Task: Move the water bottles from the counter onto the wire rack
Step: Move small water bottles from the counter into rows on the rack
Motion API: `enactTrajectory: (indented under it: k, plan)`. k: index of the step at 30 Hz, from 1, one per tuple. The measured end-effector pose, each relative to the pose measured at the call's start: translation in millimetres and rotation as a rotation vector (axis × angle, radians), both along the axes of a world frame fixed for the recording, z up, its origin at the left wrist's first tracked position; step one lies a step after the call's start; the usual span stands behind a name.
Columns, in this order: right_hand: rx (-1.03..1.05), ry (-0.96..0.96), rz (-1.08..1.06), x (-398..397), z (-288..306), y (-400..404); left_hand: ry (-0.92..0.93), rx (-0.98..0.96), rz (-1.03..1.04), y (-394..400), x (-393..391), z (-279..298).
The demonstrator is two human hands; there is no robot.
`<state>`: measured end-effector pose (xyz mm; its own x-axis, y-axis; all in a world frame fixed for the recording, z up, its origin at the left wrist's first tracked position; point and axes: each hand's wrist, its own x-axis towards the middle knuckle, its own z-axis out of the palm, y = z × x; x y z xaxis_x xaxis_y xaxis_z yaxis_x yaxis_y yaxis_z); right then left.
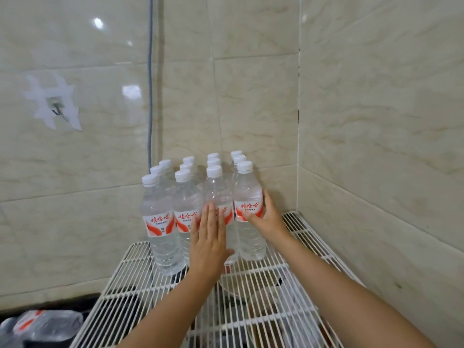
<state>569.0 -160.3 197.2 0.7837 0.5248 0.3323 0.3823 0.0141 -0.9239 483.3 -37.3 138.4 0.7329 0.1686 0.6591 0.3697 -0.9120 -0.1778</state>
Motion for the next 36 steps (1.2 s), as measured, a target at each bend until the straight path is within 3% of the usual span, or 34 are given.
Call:
enactTrajectory:
  k: [5, 8, 12, 15, 19, 29, 36]
  plan:
    - [-0.083, -0.016, 0.026, -1.9, 2.3, -4.1, 0.026, 0.02, -0.006, 0.7, 0.3, 4.3]
    - [-0.196, -0.073, -0.088, -9.6, -8.2, -6.0, 0.015, 0.032, 0.012, 0.5, -0.5, -1.7]
    - [-0.664, -0.315, -0.381, -32.1, -12.8, -17.3, -0.056, 0.004, -0.021, -6.0, -12.6, -2.8]
    - [-0.856, -0.485, -0.389, -58.7, -0.6, -23.0, -0.067, -0.134, 0.022, -4.8, -47.6, 5.8]
    - [-0.803, -0.715, -0.231, -99.7, 13.4, -6.4, 0.11, -0.382, 0.245, 21.9, -119.4, 17.3]
    - [-0.679, -0.966, 0.196, -231.1, -6.2, 134.4, 0.212, -0.453, 0.735, 117.4, -311.4, -8.0]
    - [-0.707, -1.022, 0.274, -344.0, -43.4, 263.3, 0.186, -0.604, 0.843, 205.0, -421.0, -51.4]
